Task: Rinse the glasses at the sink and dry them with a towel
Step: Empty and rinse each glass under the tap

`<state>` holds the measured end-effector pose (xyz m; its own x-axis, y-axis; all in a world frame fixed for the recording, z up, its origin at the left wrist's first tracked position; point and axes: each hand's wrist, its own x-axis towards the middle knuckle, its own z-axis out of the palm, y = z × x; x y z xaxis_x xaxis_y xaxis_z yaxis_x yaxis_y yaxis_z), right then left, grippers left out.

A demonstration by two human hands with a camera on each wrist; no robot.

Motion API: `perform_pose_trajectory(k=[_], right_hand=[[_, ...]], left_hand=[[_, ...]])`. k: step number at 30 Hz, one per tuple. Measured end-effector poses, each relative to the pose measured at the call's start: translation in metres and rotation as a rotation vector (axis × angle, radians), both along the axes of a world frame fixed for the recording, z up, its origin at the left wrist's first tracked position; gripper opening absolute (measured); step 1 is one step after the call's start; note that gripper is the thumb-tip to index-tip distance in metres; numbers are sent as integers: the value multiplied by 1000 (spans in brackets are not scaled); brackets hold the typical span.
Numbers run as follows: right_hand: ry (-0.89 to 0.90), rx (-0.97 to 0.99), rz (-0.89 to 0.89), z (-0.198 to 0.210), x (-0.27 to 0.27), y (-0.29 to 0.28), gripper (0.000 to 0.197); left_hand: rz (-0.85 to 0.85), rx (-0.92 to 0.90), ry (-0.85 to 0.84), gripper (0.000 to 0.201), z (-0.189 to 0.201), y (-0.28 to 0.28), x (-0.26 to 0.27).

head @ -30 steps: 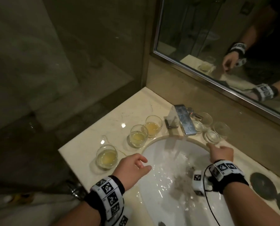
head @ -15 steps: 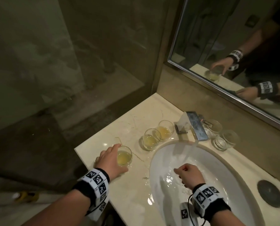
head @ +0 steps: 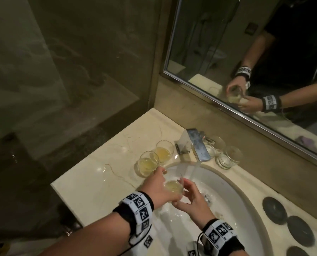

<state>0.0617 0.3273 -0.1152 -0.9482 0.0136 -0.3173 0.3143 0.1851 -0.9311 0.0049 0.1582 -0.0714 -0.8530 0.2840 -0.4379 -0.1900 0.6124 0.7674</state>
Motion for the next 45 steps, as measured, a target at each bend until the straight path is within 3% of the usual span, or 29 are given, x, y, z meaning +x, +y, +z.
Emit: perform_pose_trajectory(k=[3,8,11,14,17,21,24,28,33,37,41,45], right_hand=[[-54,-161,-150,-5,1,17,67],[-201,-729,-464,-27,-4,43,40],[-229,-876,-629,-38,-17,51,35],[-295,-916,-717,-48,-30,61,46],[-408,-940,-685,-54,-37,65,48],[-525,-934,-661,-61,-44,65,61],[-512,-908,-684,-64,-46,67,50],[-439,-906,-704,-64,-47,70,42],[-485,-831,-620,-63,-45,77,66],[-436,-921,-623,-60,-45,77,50],[-405,-830,-610,-66,-45,78,56],[-450,-805,-627,-66,-46,78,59]], left_hand=[[42,54,-65,86,-15,41,-8],[121,141,-183,89,-41,90,-19],[151,181,-208,89,-50,107,-25],[157,267,-251,86,-63,113,-32],[142,338,-281,96,-72,113,-37],[173,394,-311,80,-79,111,-43],[183,400,-282,94,-86,113,-44],[154,431,-262,84,-83,116,-42],[123,484,-283,70,-80,116,-44],[211,420,-241,93,-84,116,-43],[181,495,-306,73,-81,114,-43],[181,493,-286,65,-80,111,-42]])
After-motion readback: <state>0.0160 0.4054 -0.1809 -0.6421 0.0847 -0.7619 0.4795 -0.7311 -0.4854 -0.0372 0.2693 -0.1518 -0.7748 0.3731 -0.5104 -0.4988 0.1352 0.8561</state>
